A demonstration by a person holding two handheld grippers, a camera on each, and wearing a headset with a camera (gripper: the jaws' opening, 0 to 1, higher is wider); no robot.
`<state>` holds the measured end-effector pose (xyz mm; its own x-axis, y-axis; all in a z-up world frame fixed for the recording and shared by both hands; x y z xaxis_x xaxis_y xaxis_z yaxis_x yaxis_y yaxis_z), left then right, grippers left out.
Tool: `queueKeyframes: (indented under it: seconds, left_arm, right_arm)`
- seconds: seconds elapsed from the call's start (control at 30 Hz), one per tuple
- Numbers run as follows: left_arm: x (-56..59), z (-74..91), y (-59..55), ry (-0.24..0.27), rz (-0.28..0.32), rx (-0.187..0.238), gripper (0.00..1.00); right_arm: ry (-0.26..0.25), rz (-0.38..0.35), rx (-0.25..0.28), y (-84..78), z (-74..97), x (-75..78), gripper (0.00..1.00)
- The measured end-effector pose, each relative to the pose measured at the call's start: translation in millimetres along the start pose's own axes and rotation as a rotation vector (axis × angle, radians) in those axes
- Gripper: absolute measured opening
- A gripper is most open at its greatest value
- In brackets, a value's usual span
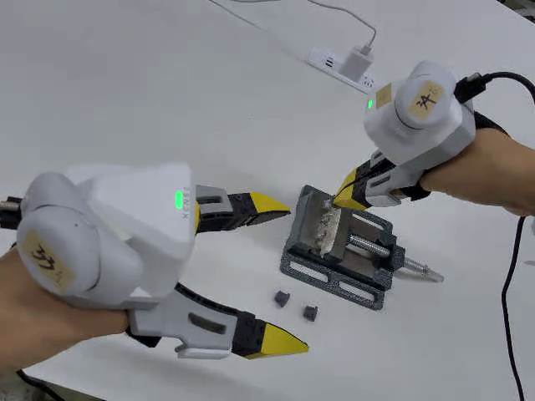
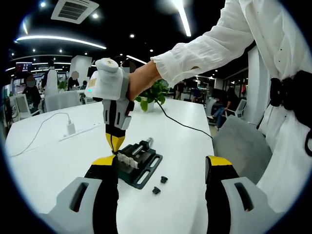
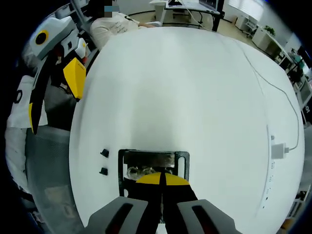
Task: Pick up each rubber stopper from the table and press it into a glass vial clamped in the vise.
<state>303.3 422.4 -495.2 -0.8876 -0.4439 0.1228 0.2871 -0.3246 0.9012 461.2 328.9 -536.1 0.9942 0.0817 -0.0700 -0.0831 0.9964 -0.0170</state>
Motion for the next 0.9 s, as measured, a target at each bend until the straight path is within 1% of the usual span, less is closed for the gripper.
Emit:
queueKeyframes:
  seconds: [0.1, 0.13, 0.17, 0.23, 0.33, 0.4, 0.47, 0.5, 0.57, 0.63, 0.67, 0.8, 0.9]
  left_arm:
    - [0.2, 0.3, 2.1, 0.002, 0.003, 0.009, 0.71]
    - [0.2, 0.1, 2.5, 0.002, 0.001, 0.009, 0.71]
    - [0.3, -0.1, 3.0, 0.003, -0.001, 0.007, 0.71]
    - [0.5, 0.0, 4.8, 0.005, -0.005, 0.008, 0.71]
    - [1.6, 1.0, 7.0, 0.003, -0.012, 0.006, 0.71]
    - [2.3, 2.3, 7.6, 0.003, -0.017, 0.0, 0.71]
    - [2.9, 3.6, 8.2, 0.003, -0.022, -0.006, 0.71]
    - [3.2, 4.7, 8.9, 0.005, -0.026, -0.009, 0.71]
    - [3.2, 6.7, 10.4, 0.009, -0.028, -0.013, 0.71]
    - [3.3, 8.1, 11.9, 0.014, -0.031, -0.012, 0.72]
    - [3.4, 8.5, 12.4, 0.015, -0.03, -0.014, 0.72]
    - [4.5, 8.9, 13.1, 0.016, -0.03, -0.02, 0.72]
    - [5.9, 8.7, 13.3, 0.016, -0.035, -0.028, 0.72]
  right_arm:
    - [0.006, -0.013, -0.009, 0.7, 0.2, -0.6, 0.0]
    - [0.01, -0.018, -0.007, 1.0, -0.7, 2.4, 0.0]
    - [0.02, -0.037, 0.009, -0.2, -1.2, 3.7, 0.0]
    - [0.024, -0.048, 0.031, -2.8, -1.1, 4.1, 0.0]
    - [0.014, -0.052, 0.056, -6.3, -1.7, 3.5, 0.0]
    - [0.012, -0.084, 0.082, -8.8, -1.7, 4.1, 0.0]
    - [0.017, -0.088, 0.107, -10.1, -0.9, 2.9, 0.0]
    - [0.028, -0.127, 0.13, -10.5, -0.9, 2.1, 0.0]
    - [0.015, -0.12, 0.144, -11.7, 0.0, -0.8, 0.0]
    - [0.009, -0.139, 0.159, -11.4, -1.0, 0.9, 0.0]
    - [0.005, -0.149, 0.166, -11.1, -0.4, -1.0, 0.0]
    - [-0.017, -0.151, 0.169, -9.4, 0.7, -6.5, 0.0]
    - [-0.025, -0.153, 0.178, -9.9, 0.0, -4.0, 0.0]
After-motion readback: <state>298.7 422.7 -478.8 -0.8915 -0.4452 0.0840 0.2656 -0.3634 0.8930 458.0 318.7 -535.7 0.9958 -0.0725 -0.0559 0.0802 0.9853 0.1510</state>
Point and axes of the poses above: the centre of the closed fingertips' face, and the gripper's own axes: z roughly backward along the fingers, x roughly to its right, y roughly out of its top, the point moved 6 cm from there along z, roughly backward along the fingers, and after that the axes turned 13 degrees about -x, right-handed, at the moved point
